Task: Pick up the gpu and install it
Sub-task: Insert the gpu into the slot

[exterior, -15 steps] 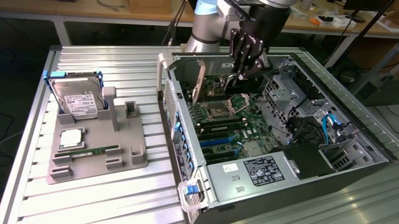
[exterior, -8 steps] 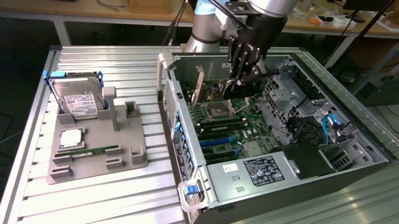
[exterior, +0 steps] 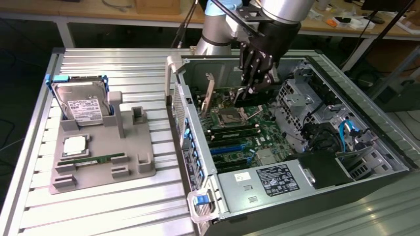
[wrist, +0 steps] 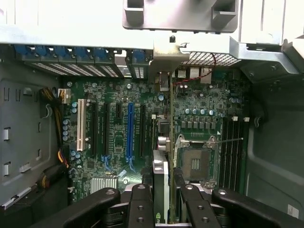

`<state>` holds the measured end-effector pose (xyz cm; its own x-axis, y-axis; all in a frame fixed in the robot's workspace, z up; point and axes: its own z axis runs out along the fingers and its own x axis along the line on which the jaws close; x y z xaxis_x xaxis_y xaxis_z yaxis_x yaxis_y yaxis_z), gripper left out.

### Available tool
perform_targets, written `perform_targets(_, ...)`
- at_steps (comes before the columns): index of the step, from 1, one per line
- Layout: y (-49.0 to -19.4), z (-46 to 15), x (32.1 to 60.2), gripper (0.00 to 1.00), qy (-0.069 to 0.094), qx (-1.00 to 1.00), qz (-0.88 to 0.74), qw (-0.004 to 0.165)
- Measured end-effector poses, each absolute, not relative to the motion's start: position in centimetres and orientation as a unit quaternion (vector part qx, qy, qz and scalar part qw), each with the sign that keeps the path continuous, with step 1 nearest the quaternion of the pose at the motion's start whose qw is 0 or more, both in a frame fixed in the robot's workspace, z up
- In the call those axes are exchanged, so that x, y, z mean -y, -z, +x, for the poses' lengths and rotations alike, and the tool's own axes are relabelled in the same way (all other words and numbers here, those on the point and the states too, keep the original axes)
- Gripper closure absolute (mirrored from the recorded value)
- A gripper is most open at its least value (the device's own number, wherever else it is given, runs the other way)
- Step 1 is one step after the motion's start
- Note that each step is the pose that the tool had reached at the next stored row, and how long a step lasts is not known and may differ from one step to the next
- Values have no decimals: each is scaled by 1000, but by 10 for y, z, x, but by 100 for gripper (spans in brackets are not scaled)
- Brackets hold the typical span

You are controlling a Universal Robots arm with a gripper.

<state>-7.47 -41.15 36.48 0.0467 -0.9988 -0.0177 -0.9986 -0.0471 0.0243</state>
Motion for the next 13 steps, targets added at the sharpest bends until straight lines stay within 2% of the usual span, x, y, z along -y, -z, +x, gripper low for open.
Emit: perform_targets(13,-363,-75,426,73,15,690,723,2)
